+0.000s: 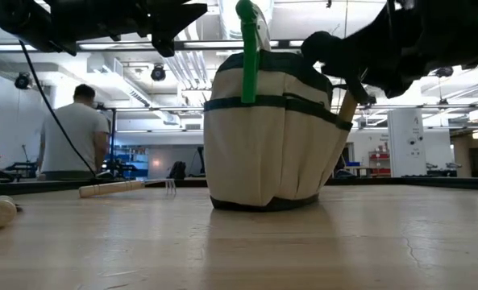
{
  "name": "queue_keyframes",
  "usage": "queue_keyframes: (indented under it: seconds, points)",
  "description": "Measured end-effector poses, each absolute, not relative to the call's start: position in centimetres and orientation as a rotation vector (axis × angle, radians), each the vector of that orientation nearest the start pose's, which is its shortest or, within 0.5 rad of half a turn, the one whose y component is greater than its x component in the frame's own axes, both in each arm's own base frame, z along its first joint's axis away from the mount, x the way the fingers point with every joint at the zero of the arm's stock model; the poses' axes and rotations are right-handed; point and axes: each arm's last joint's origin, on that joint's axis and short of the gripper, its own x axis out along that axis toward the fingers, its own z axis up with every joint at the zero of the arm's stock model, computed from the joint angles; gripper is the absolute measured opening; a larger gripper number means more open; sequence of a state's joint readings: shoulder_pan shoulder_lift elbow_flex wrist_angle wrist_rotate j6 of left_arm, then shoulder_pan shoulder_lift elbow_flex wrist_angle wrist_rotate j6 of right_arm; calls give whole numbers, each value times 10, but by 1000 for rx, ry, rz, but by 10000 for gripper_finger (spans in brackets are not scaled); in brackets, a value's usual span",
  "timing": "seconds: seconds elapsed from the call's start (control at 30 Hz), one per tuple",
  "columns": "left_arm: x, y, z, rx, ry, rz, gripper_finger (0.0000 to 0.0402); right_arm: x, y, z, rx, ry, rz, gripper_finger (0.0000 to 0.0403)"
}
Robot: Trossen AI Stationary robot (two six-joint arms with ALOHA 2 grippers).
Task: Pick & Place Garden tools in Gardening bag
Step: Put the right brown hand rake into the side pocket of the gardening bag
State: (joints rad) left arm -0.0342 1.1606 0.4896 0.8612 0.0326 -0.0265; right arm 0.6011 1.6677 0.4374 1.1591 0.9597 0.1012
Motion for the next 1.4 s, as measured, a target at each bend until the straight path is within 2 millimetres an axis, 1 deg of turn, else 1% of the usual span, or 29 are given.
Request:
queue_keyframes:
  seconds: [0.23, 0.43, 0.57, 0.77, 0.93, 1.1, 1.4]
  points:
    - [239, -9, 258, -28, -188, -69, 167, 237, 131, 146, 66, 82, -375, 197]
    - [239, -9, 258, -29, -186, -69, 167, 237, 132, 148, 75, 80, -353, 213]
    - [239, -9, 258, -30, -183, -69, 167, 235, 131, 149, 85, 113, -327, 216]
    - [239, -9, 258, -30, -180, -70, 167, 227, 126, 160, 132, 175, -313, 217]
    - [239, -9, 258, -30, -180, -70, 167, 220, 122, 171, 193, 251, -272, 216]
    - [239, -9, 258, -30, -182, -70, 167, 215, 120, 178, 232, 324, -203, 216]
    - [238, -9, 259, -35, -185, -70, 167, 216, 121, 192, 220, 363, -183, 217]
